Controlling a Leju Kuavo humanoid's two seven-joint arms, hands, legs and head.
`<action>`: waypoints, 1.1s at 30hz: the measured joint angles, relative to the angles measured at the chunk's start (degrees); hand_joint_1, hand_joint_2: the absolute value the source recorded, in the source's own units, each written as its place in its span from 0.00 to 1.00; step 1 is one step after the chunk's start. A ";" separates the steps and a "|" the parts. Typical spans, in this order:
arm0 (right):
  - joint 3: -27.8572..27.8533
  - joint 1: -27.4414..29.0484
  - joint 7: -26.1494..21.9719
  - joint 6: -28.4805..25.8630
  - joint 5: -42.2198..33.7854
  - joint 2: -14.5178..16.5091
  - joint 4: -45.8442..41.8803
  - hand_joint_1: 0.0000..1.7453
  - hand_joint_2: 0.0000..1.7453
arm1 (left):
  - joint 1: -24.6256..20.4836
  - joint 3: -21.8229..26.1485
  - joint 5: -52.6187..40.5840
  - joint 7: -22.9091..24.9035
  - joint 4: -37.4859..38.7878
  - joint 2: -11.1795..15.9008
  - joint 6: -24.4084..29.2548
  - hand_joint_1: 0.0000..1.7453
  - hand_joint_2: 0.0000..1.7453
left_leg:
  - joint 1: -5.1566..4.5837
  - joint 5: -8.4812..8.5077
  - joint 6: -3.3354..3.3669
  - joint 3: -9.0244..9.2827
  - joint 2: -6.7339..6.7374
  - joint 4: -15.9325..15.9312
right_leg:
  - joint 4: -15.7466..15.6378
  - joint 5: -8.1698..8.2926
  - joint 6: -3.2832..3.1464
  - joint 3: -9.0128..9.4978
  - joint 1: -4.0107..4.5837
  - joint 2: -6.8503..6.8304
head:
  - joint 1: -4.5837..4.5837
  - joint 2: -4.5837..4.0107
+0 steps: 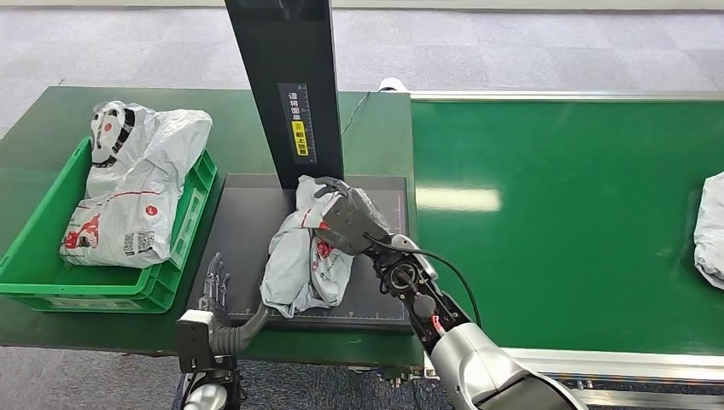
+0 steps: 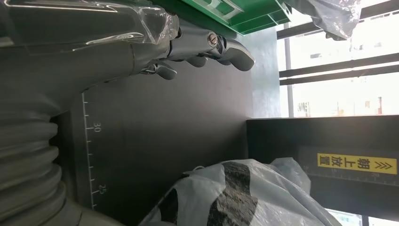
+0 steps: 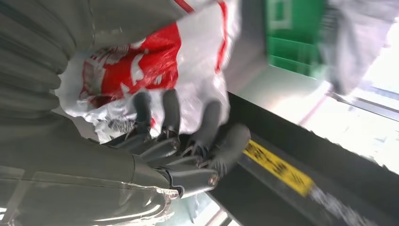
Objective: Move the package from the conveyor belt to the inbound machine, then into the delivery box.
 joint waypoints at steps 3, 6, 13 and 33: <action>-1.90 2.70 -4.95 1.40 -6.39 -0.98 -4.28 0.00 1.00 | 0.85 0.20 0.11 -0.04 -0.37 0.14 0.42 0.00 1.00 | 0.00 -0.01 0.00 0.00 -0.01 0.01 | 0.00 -0.01 0.01 -0.01 0.00 -0.01 | -0.01 0.00; -3.23 7.54 -6.43 3.22 -11.54 -2.34 -11.42 0.00 1.00 | 1.60 0.38 0.13 -0.18 -0.80 0.34 0.40 0.00 1.00 | 0.00 -0.06 0.00 -0.01 -0.01 0.00 | 0.00 -0.03 0.01 -0.03 0.00 -0.01 | -0.01 0.00; -6.50 21.34 -6.03 7.87 -17.26 -4.98 -29.46 0.00 1.00 | 2.27 0.92 -0.81 -0.33 -1.74 0.40 0.03 0.00 1.00 | 0.00 -0.12 -0.01 -0.04 0.00 -0.02 | -0.02 -0.06 0.02 -0.06 0.00 0.00 | -0.01 0.00; -25.22 39.73 -6.08 19.08 -28.54 -4.96 -45.16 0.00 1.00 | 6.57 4.95 -8.67 -1.49 -18.98 1.07 10.09 0.00 1.00 | 0.00 -0.16 0.00 0.05 0.02 -0.02 | -0.04 -0.09 0.05 0.02 0.00 0.02 | -0.01 0.00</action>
